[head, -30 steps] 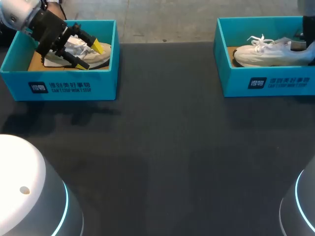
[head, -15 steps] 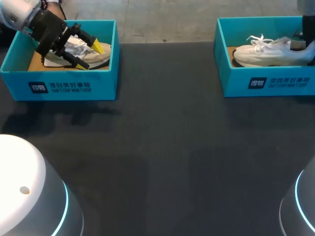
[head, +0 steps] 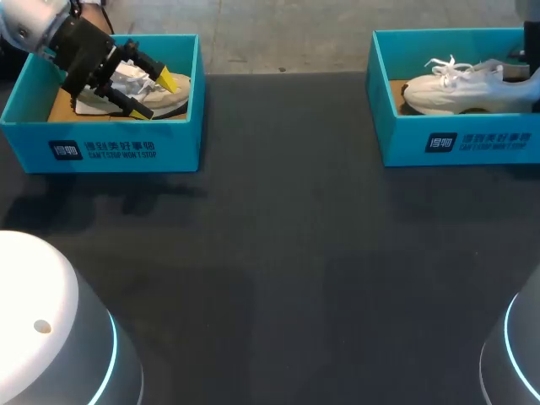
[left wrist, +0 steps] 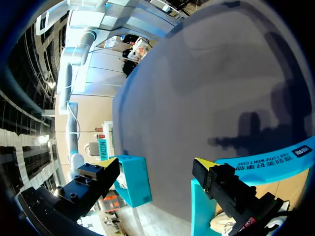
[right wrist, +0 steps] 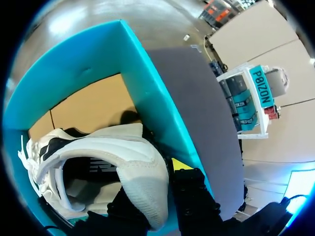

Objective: Take the shoe out of the shoebox, open the shoe tongue, remove and reinsert the insole, then place the shoe into the shoebox

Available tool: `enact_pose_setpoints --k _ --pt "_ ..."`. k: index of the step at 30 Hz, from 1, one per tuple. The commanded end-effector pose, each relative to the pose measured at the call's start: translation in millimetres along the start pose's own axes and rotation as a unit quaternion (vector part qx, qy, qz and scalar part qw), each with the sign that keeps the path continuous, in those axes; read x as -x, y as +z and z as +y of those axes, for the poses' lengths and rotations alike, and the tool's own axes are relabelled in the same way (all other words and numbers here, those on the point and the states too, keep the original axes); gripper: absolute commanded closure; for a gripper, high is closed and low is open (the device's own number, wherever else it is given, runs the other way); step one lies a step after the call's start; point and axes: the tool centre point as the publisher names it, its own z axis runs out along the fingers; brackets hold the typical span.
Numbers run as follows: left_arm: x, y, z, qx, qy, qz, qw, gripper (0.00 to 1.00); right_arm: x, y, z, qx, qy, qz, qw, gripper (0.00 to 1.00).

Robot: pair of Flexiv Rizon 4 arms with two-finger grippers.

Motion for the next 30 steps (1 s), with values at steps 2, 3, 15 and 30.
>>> enact_pose_setpoints --k 2,3,15,30 --pt "0.4 0.0 -1.0 0.001 0.000 0.001 1.000 0.00 3.0 -1.9 -9.2 0.011 -0.020 0.012 1.000 1.00" --pt "0.4 0.0 -1.0 0.001 0.000 0.001 1.000 0.00 2.9 -1.7 -9.9 0.012 -0.020 0.013 1.000 1.00" --pt "0.4 0.0 -1.0 0.001 0.000 0.001 1.000 0.00 4.5 -4.1 -21.7 0.022 -0.048 0.018 0.998 1.00" --pt "0.4 0.0 -1.0 0.001 0.000 0.001 1.000 0.00 6.4 -1.2 -34.8 0.028 -0.076 0.022 0.997 1.00"
